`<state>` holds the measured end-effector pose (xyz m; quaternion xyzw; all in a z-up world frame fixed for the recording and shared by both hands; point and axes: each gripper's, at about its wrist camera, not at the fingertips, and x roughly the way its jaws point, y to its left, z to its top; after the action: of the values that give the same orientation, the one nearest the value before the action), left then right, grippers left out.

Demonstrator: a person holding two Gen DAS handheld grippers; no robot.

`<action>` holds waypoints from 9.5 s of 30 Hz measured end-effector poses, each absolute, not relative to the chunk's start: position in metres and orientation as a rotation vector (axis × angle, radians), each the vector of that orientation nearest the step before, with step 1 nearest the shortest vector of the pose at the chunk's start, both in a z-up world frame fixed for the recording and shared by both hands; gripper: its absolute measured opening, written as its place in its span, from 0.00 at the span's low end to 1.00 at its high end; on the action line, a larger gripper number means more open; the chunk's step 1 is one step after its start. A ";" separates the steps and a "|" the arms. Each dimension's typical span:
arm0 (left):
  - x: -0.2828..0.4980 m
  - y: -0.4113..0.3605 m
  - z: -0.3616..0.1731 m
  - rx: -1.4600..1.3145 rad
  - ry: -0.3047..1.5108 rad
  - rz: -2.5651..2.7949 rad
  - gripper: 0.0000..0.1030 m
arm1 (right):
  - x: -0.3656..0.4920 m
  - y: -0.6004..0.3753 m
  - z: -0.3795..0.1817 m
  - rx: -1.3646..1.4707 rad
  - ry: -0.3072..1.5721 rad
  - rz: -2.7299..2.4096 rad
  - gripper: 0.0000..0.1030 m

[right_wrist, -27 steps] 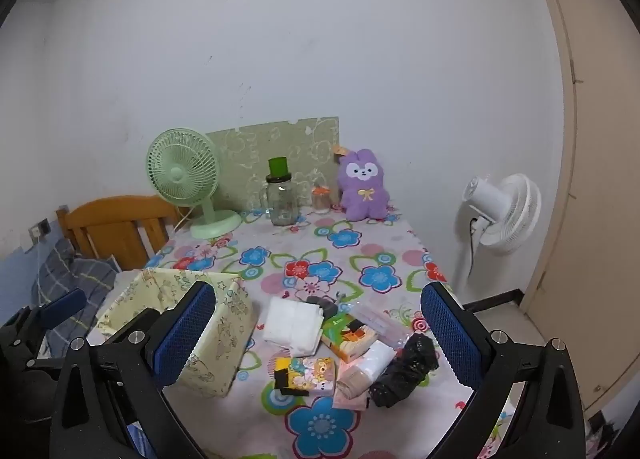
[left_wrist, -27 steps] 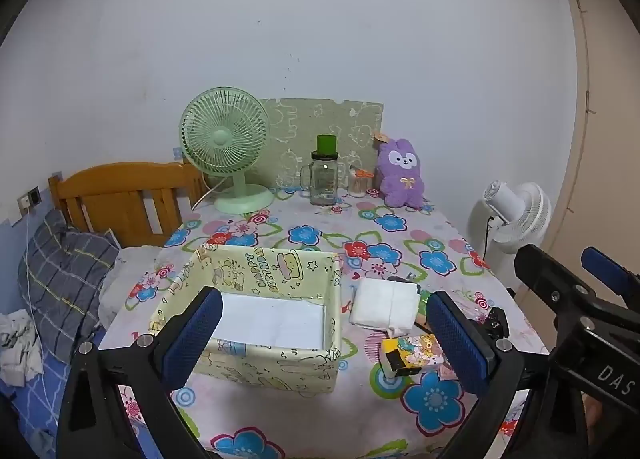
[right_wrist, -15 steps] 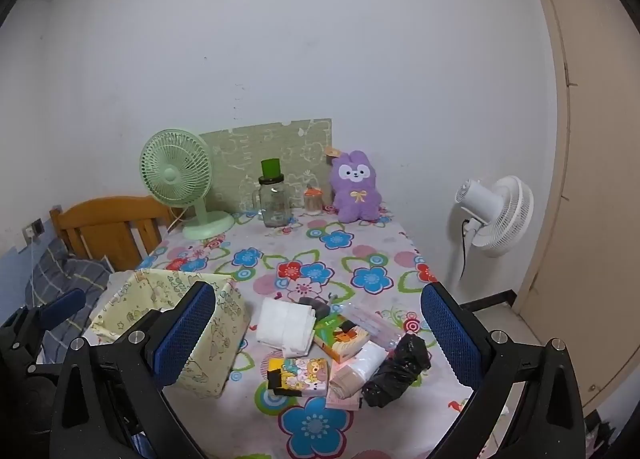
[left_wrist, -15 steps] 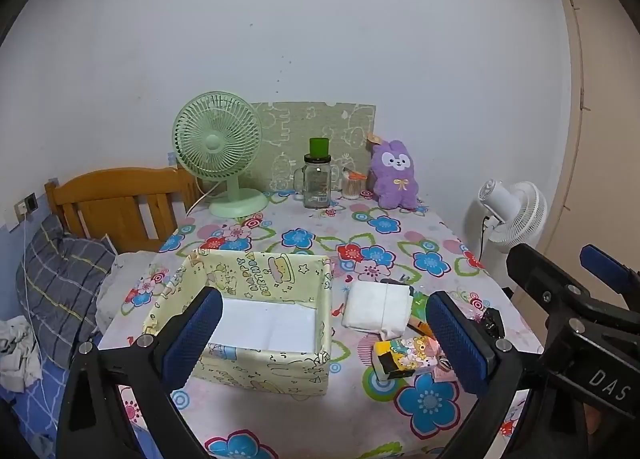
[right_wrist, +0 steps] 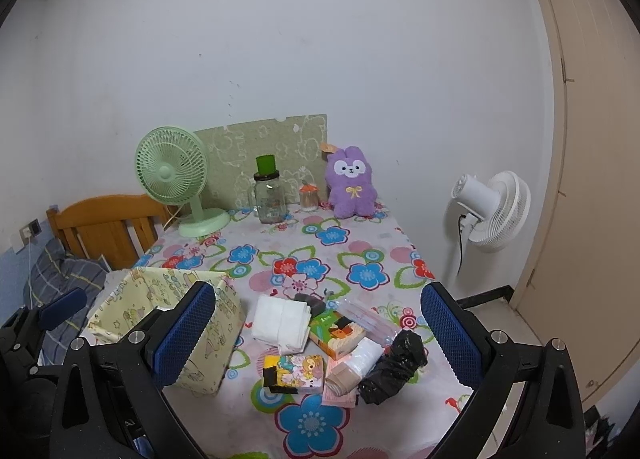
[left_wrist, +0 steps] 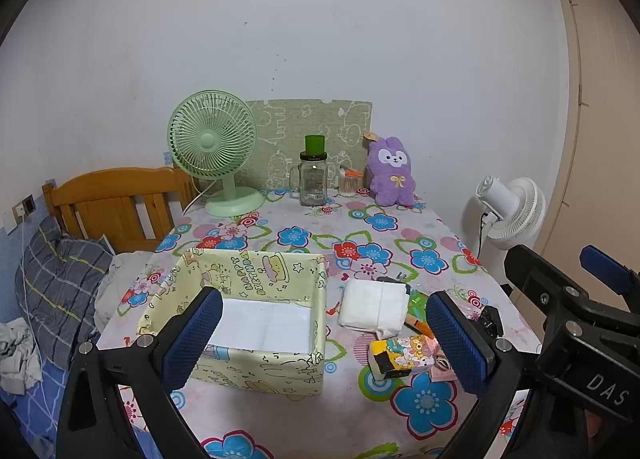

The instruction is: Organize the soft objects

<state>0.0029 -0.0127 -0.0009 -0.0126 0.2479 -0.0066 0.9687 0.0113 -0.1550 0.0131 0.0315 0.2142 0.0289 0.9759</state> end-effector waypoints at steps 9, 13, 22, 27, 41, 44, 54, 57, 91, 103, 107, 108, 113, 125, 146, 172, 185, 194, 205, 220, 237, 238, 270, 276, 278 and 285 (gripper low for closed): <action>0.005 -0.013 -0.001 -0.026 0.507 -0.014 0.99 | 0.011 -0.156 0.013 0.064 0.427 0.049 1.00; 0.005 -0.014 -0.002 -0.025 0.506 -0.012 0.99 | 0.010 -0.155 0.013 0.063 0.426 0.051 1.00; 0.006 -0.014 -0.001 -0.021 0.497 -0.009 0.99 | 0.010 -0.154 0.015 0.062 0.421 0.066 1.00; 0.006 -0.015 -0.002 -0.016 0.497 -0.006 0.99 | 0.011 -0.153 0.015 0.064 0.427 0.076 1.00; 0.006 -0.015 -0.003 -0.015 0.496 -0.002 0.99 | 0.011 -0.152 0.013 0.060 0.429 0.073 1.00; 0.006 -0.015 -0.003 -0.015 0.496 -0.002 0.99 | 0.011 -0.152 0.013 0.060 0.429 0.073 1.00; 0.007 -0.014 -0.003 -0.014 0.495 -0.001 0.99 | 0.011 -0.153 0.013 0.060 0.428 0.071 1.00; 0.007 -0.014 -0.002 -0.013 0.493 -0.001 0.99 | 0.011 -0.153 0.013 0.062 0.429 0.074 1.00; 0.049 -0.077 -0.048 0.032 0.576 -0.112 0.94 | 0.053 -0.184 -0.031 0.076 0.496 0.041 0.93; 0.078 -0.097 -0.080 0.039 0.663 -0.116 0.91 | 0.083 -0.201 -0.067 0.106 0.600 -0.001 0.89; 0.092 -0.099 -0.088 0.043 0.676 -0.088 0.91 | 0.096 -0.203 -0.076 0.118 0.629 0.003 0.88; 0.096 -0.100 -0.090 0.045 0.680 -0.078 0.91 | 0.100 -0.203 -0.078 0.119 0.634 0.007 0.88; 0.114 -0.100 -0.100 0.043 0.700 -0.047 0.87 | 0.117 -0.203 -0.086 0.116 0.660 0.014 0.88; 0.143 -0.110 -0.118 0.072 0.749 -0.031 0.80 | 0.149 -0.204 -0.106 0.108 0.729 0.025 0.84; 0.156 -0.106 -0.141 0.042 0.838 -0.106 0.30 | 0.174 -0.195 -0.134 0.130 0.849 0.096 0.68; 0.151 -0.104 -0.139 0.027 0.848 -0.151 0.10 | 0.177 -0.190 -0.139 0.174 0.868 0.106 0.19; 0.137 -0.106 -0.112 0.027 0.782 -0.159 0.07 | 0.162 -0.192 -0.106 0.156 0.805 0.083 0.18; 0.125 -0.112 -0.086 0.030 0.732 -0.184 0.07 | 0.146 -0.198 -0.076 0.141 0.744 0.044 0.18; 0.106 -0.121 -0.053 0.042 0.663 -0.214 0.07 | 0.123 -0.206 -0.040 0.137 0.663 0.016 0.18; 0.084 -0.113 -0.025 0.060 0.602 -0.233 0.07 | 0.097 -0.198 -0.009 0.117 0.590 0.000 0.18; 0.072 -0.072 -0.009 0.051 0.568 -0.201 0.08 | 0.088 -0.152 0.013 0.065 0.557 0.048 0.18; 0.072 -0.069 -0.008 0.050 0.566 -0.199 0.08 | 0.088 -0.150 0.014 0.064 0.555 0.052 0.18; 0.092 0.028 -0.031 0.012 0.612 -0.075 0.08 | 0.124 -0.047 -0.005 0.017 0.638 0.230 0.18; 0.100 0.046 -0.045 -0.001 0.644 -0.046 0.08 | 0.134 -0.029 -0.015 0.015 0.661 0.268 0.18; 0.103 0.052 -0.050 -0.006 0.660 -0.034 0.08 | 0.138 -0.024 -0.018 0.011 0.670 0.279 0.18; 0.108 0.066 -0.066 -0.009 0.699 0.001 0.08 | 0.147 -0.004 -0.031 0.001 0.701 0.316 0.18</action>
<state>0.1076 0.0662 -0.0658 -0.0044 0.3424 0.0005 0.9395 0.1473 -0.0041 -0.0305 0.0005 0.3421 0.1540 0.9269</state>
